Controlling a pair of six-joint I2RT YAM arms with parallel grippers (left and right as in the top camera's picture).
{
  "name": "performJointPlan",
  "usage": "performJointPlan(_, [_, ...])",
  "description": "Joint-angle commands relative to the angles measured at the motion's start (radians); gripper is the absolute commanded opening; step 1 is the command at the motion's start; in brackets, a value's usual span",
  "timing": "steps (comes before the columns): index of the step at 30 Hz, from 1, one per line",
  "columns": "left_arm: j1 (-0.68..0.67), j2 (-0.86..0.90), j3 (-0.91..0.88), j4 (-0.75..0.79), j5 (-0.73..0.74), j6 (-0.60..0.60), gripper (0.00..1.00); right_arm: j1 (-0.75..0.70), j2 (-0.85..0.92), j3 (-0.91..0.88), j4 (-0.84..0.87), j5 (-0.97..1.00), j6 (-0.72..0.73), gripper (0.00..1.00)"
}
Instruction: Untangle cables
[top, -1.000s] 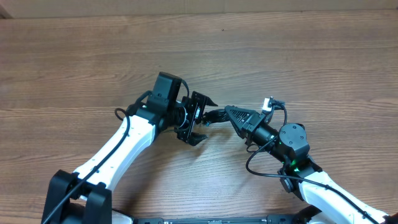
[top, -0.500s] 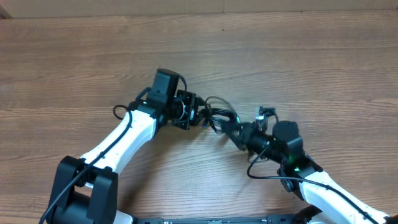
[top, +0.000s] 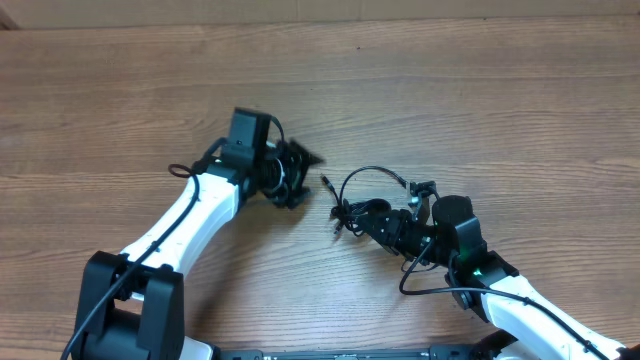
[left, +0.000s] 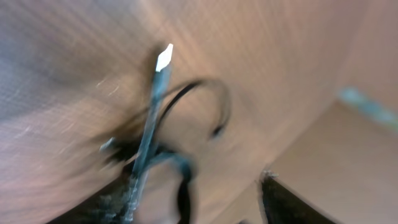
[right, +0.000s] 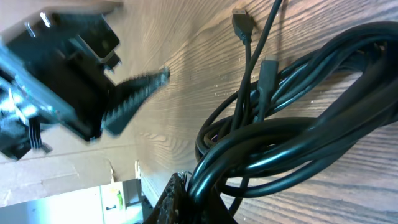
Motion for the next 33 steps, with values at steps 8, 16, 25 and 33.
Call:
performJointPlan(8, [-0.092, 0.008, 0.015, -0.157, 0.233, -0.083, 0.48, 0.004, -0.003, 0.003, 0.012, 0.014, -0.026, 0.04])
performJointPlan(16, [-0.138, 0.009, 0.015, -0.128, 0.155, -0.263, 0.48, 0.004, -0.003, 0.003, 0.012, 0.014, -0.026, 0.04])
performJointPlan(25, [-0.183, 0.014, 0.000, -0.115, 0.074, -0.423, 0.60, 0.004, -0.003, 0.003, 0.012, 0.014, -0.025, 0.04])
performJointPlan(33, [-0.210, 0.113, 0.000, -0.043, 0.074, -0.439, 0.49, 0.004, -0.003, 0.003, 0.012, 0.013, -0.025, 0.04])
